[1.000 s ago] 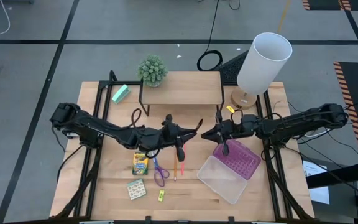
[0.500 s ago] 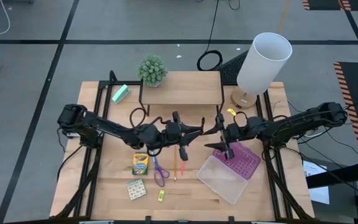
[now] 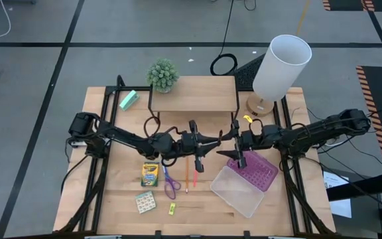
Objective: Pack school essentials
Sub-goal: Put the black pen into the purple supply box
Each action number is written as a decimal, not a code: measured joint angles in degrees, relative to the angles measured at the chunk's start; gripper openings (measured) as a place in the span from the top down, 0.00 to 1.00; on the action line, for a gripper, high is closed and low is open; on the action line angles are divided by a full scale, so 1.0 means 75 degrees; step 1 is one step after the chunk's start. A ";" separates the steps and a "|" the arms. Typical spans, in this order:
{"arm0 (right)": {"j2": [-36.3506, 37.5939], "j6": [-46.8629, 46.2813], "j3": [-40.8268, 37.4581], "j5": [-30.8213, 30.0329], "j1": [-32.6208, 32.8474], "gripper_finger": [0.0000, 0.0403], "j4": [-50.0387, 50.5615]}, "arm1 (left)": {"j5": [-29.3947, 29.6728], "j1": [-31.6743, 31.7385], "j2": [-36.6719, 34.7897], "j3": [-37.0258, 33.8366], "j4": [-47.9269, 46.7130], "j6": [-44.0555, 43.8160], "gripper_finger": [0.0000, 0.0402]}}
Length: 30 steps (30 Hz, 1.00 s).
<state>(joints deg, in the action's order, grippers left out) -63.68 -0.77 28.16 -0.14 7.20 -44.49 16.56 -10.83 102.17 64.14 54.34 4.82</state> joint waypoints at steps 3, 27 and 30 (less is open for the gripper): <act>0.0000 0.0113 0.0000 -0.0003 0.0000 0.48 0.0060 | 0.0000 0.0000 -0.0017 0.0000 0.0024 0.0000 0.88; 0.0000 0.0217 0.0000 0.0023 0.0000 0.64 -0.0206 | 0.0000 0.0000 -0.0017 0.0000 -0.0565 0.0271 0.88; 0.0000 0.0224 0.0000 0.0023 0.0000 0.71 -0.0277 | 0.0000 0.0006 -0.0017 0.0000 -0.0662 0.0274 0.88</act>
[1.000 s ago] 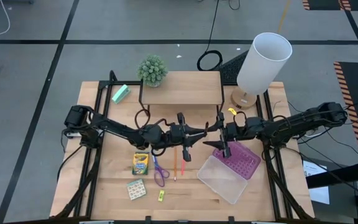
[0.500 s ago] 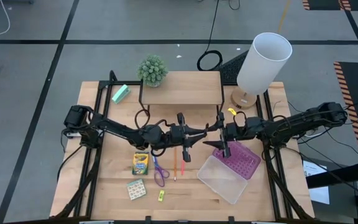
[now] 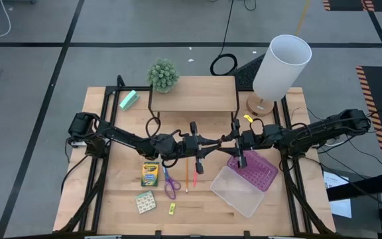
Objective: Pack school essentials
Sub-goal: Put the black pen into the purple supply box
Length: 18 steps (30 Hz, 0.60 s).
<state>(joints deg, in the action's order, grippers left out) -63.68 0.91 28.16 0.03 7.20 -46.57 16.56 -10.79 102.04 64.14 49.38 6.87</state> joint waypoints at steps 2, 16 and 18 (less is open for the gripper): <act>0.0000 0.0000 0.0000 0.0003 0.0000 0.75 -0.0034 | 0.0002 0.0000 0.0000 0.0000 -0.0002 0.0016 0.88; 0.0000 0.0207 0.0000 0.0015 0.0003 0.95 -0.0068 | 0.0006 0.0000 -0.0007 0.0001 -0.0081 0.0277 0.88; 0.0000 0.0212 0.0000 0.0013 0.0003 0.93 -0.0051 | 0.0006 0.0003 -0.0015 0.0006 -0.0178 0.0291 0.88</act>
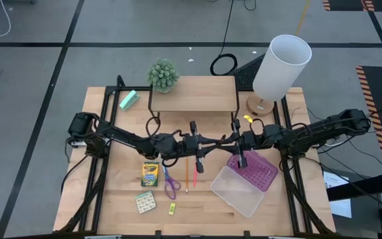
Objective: Pack school essentials
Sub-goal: Put the black pen into the purple supply box
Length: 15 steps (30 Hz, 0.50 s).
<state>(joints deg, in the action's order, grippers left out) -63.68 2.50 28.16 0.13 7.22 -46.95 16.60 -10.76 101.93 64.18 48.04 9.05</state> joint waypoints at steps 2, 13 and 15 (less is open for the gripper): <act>0.0000 0.0047 0.0000 -0.0003 0.0000 0.91 0.0011 | 0.0015 0.0003 0.0000 0.0003 -0.0056 0.0074 0.88; 0.0237 0.0014 0.0006 -0.0010 -0.0003 0.92 0.0390 | 0.1151 -0.0355 -0.0697 -0.0003 -0.1435 -0.0045 0.63; 0.0430 -0.0065 0.0006 -0.0011 -0.0006 0.92 0.0639 | 0.1364 -0.0457 -0.0934 -0.0003 -0.1908 -0.0147 0.59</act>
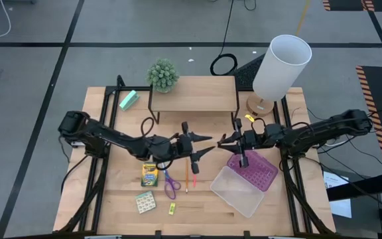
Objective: Pack school essentials
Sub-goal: Put the black pen into the purple supply box
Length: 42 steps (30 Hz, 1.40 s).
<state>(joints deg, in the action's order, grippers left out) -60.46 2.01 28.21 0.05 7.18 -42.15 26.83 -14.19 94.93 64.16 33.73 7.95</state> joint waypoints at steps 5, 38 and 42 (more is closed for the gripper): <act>0.0584 -0.0424 0.0008 -0.0076 0.0000 0.93 0.0907 | 0.0108 -0.0184 -0.0393 0.0000 -0.0862 -0.0574 0.54; 0.1484 -0.5363 0.2940 -0.1806 0.1986 0.92 1.0353 | 0.0099 -0.0227 -0.0436 0.0000 -0.1739 -0.1348 0.54; 0.1289 -0.6465 0.2940 -0.1765 0.2483 0.92 1.0929 | 0.0096 -0.0228 -0.0436 0.0000 -0.1739 -0.1539 0.54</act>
<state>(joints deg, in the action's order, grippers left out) -50.79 -46.48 50.26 -13.19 25.80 39.81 27.55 -15.90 91.66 64.16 20.69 -3.59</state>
